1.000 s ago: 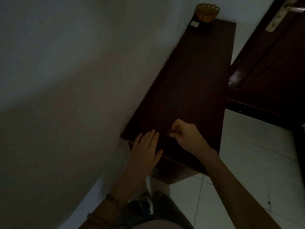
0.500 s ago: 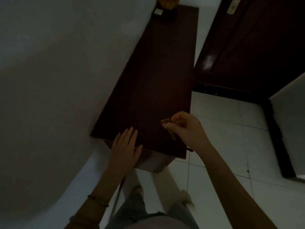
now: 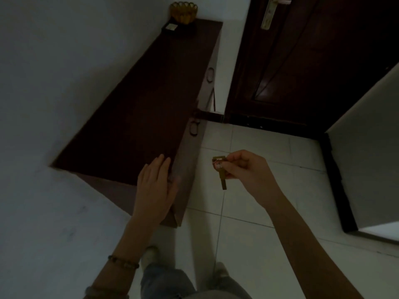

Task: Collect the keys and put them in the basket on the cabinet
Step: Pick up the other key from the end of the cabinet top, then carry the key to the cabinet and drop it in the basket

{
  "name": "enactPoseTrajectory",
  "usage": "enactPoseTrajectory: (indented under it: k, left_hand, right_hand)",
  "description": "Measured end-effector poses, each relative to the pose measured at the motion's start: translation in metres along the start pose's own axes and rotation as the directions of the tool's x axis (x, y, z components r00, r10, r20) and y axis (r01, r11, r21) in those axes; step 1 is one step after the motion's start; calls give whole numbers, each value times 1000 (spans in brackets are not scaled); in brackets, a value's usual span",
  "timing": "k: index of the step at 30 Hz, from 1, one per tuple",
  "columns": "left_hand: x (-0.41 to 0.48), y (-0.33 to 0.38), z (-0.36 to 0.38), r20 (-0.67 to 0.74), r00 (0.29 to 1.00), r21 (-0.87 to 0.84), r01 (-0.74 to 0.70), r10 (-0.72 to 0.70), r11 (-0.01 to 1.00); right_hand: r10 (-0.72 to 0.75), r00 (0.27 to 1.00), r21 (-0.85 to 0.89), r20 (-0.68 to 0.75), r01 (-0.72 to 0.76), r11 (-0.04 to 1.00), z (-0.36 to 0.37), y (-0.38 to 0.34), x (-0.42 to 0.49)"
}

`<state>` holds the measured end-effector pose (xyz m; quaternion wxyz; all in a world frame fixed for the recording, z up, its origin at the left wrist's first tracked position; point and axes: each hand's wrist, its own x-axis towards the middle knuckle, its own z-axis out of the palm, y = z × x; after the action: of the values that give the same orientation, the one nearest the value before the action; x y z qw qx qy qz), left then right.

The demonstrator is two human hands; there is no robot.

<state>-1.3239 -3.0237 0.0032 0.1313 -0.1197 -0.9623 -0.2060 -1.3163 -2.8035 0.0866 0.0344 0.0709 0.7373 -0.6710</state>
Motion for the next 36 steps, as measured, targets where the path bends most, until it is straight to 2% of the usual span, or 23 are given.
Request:
enactPoseTrajectory:
  k: [5, 9, 16, 23, 36]
  left_hand:
    - [7, 68, 19, -20, 998, -37, -54, 53, 998]
    - [27, 107, 28, 25, 994, -34, -109, 110, 993]
    - [88, 150, 60, 68, 976, -49, -203, 206, 978]
    - [194, 164, 113, 61, 968, -94, -238, 244, 967]
    - [409, 137, 169, -7, 982, -120, -189, 190, 975]
  right_hand:
    - [-19, 996, 43, -93, 23, 999, -64, 9, -15]
    - [-5, 985, 94, -170, 21, 995, -102, 15, -16]
    - [56, 960, 150, -275, -14, 989, -148, 22, 26]
    - [51, 946, 144, -320, -5, 990, -195, 16, 126]
    - [-5, 937, 115, -350, 49, 992, -224, -34, 344]
